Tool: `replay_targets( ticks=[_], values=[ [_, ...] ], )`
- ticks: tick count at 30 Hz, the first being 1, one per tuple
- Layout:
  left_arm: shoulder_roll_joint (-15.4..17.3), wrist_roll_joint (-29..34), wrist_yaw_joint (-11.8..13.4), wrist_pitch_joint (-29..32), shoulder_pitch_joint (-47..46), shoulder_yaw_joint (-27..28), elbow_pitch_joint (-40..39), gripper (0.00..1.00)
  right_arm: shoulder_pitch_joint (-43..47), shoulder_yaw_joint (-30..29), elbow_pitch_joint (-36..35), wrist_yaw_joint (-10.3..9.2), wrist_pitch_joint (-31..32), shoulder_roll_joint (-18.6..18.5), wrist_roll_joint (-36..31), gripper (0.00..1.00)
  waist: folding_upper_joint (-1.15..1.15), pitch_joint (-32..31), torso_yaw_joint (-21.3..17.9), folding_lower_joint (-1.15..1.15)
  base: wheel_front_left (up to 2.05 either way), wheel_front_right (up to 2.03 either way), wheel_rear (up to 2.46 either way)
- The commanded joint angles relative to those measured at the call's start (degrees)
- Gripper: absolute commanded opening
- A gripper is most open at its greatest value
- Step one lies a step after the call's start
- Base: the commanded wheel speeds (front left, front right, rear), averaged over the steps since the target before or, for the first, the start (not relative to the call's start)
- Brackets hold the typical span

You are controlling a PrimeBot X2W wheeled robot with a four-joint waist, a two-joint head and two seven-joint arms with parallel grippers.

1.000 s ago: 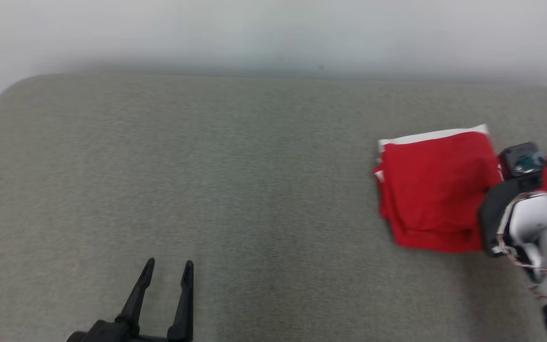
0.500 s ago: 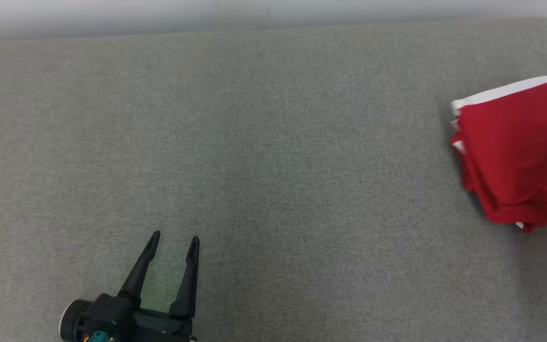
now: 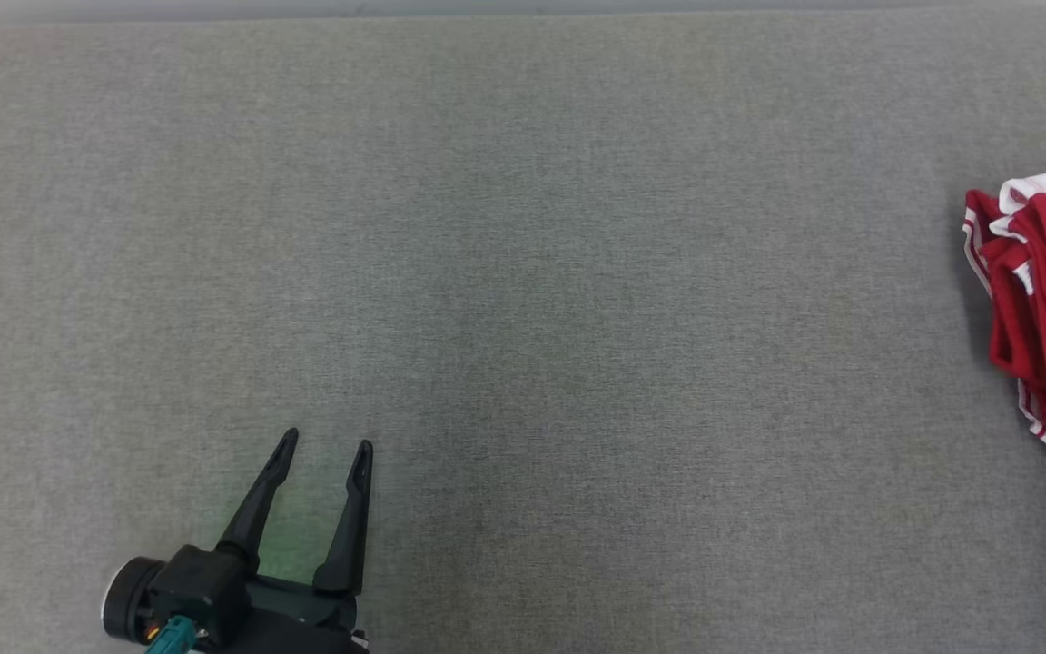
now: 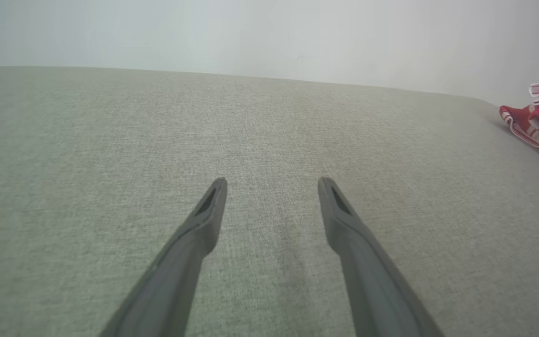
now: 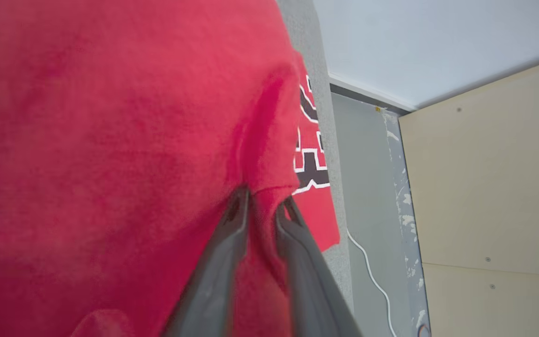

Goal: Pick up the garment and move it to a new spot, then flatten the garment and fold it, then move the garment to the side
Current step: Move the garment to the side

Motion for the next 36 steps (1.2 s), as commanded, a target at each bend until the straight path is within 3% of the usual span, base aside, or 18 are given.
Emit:
replay_targets(
  ticks=[1,8,16,24,30,36],
  values=[
    [0.0,0.4,0.1,-0.2,0.1,0.4,0.0,1.0,-0.2,-1.6,1.0,-0.13,0.0,1.4,-0.6,1.0,0.0,-0.6,0.8,-0.01,0.0,0.0,0.0],
    [-0.6,2.5,0.6,-0.2,1.7,1.5,-1.3,1.0,2.2,-4.9,-0.9,-0.13,-2.2,6.1,0.4,1.0,0.0,-4.2,1.5,-0.01,0.0,0.0,0.0],
    [-2.8,1.5,1.3,-0.2,6.3,6.9,-3.7,1.0,10.4,-10.7,-11.5,-0.13,-10.4,17.7,10.6,1.0,0.0,-12.3,1.5,-0.01,0.0,0.0,0.0],
    [-4.5,0.1,1.2,-0.2,11.8,11.2,-3.4,1.0,23.1,-8.3,-21.2,-0.12,-17.4,27.0,15.3,1.0,0.0,-21.0,2.1,-0.01,0.0,0.0,0.0],
    [-5.4,-0.2,1.9,-0.2,13.7,13.1,-1.9,1.0,29.8,-4.4,-26.4,-0.12,-24.2,30.2,16.8,1.0,0.0,-23.7,2.4,-0.01,0.0,0.0,0.0],
    [-5.8,0.7,2.2,-0.2,14.9,14.3,0.4,1.0,33.4,-1.6,-25.1,-0.12,-30.9,31.7,17.9,1.0,0.0,-25.3,2.0,-0.01,0.0,0.0,0.0]
  ],
)
